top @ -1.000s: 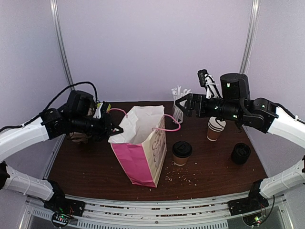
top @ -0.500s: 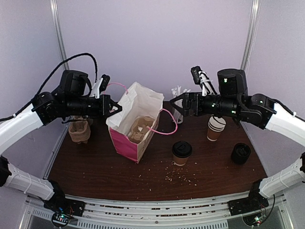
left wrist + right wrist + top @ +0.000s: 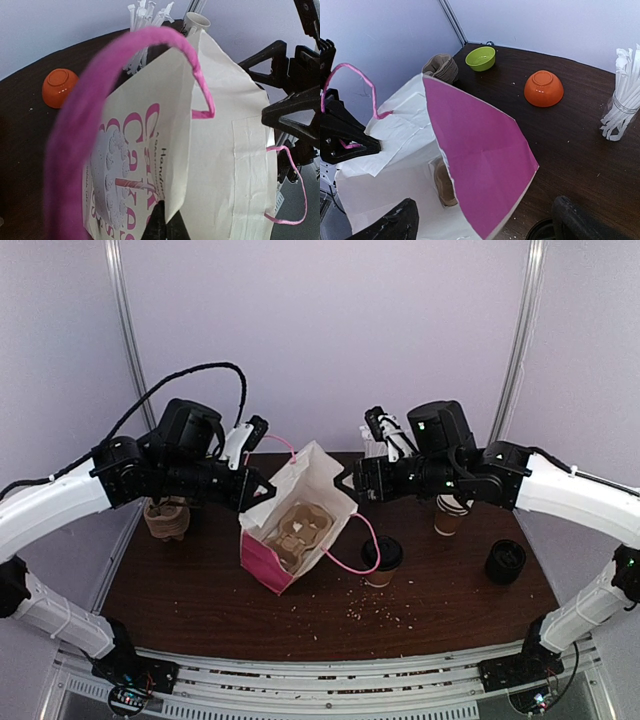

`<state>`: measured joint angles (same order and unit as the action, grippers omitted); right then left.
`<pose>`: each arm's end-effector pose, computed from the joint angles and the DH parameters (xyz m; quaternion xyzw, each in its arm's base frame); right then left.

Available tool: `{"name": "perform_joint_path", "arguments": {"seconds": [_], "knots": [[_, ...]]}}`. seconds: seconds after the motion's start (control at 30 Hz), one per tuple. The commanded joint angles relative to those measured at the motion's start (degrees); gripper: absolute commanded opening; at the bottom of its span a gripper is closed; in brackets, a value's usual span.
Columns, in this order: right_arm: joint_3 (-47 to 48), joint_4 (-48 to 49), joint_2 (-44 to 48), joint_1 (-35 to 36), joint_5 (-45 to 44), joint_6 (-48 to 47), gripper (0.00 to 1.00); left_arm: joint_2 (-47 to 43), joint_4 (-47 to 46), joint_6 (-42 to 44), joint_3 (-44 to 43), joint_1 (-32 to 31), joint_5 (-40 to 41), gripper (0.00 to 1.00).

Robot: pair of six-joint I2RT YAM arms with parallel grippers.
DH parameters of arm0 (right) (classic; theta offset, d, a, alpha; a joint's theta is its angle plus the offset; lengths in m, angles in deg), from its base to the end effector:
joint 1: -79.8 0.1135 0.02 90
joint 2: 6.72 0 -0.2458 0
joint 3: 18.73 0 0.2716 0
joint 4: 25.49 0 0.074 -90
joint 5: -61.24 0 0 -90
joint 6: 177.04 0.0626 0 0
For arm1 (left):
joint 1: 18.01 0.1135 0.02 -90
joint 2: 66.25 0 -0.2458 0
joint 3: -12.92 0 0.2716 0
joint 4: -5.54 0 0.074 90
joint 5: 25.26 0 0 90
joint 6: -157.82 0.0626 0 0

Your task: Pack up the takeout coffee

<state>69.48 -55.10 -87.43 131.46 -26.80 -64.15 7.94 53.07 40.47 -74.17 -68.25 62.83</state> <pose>0.2316 0.2963 0.3401 -0.2153 0.8011 0.3494 0.4357 0.2096 -0.2551 0.3330 0.1833 0.8663 -0.3026 0.3528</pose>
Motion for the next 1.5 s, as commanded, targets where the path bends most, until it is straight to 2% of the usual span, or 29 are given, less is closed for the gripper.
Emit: {"name": "perform_joint_path", "arguments": {"seconds": [0.0,0.23,0.3,0.47,0.8,1.0,1.23,1.47], "knots": [[-3.08,-0.26,0.77,0.28,-1.65,-0.1,0.91,-1.14,-2.32,5.55,-1.98,-1.43,4.79,0.0],[-10.78,2.11,1.94,2.45,-3.91,-1.79,0.68,-4.41,-7.86,11.58,2.47,-3.1,3.94,0.0],[-12.67,3.04,2.42,3.29,-5.31,-2.18,0.65,-4.43,-7.87,12.15,2.59,-3.35,3.7,0.0],[-17.06,6.73,3.23,4.14,-7.03,-2.08,0.62,-5.33,-9.37,13.11,4.69,-4.33,3.91,0.0],[-15.75,7.65,2.28,4.83,-6.7,-2.61,0.6,-5.85,-9.76,12.55,5.99,-4.52,4.89,0.0],[-11.06,4.79,2.6,4.84,-5.25,-2.08,0.59,-6.35,-11.12,8.84,5.58,-4.52,4.36,0.0],[-1.66,-2.73,0.31,4.55,-4.47,-0.81,0.61,-4.58,-9.14,-0.12,0.5,-4.52,3.35,0.0],[4.96,-7.47,-1.09,3.19,-3.81,-0.14,0.88,0.31,1.42,-9.5,-6.01,-2.56,7.2,0.0]]}}
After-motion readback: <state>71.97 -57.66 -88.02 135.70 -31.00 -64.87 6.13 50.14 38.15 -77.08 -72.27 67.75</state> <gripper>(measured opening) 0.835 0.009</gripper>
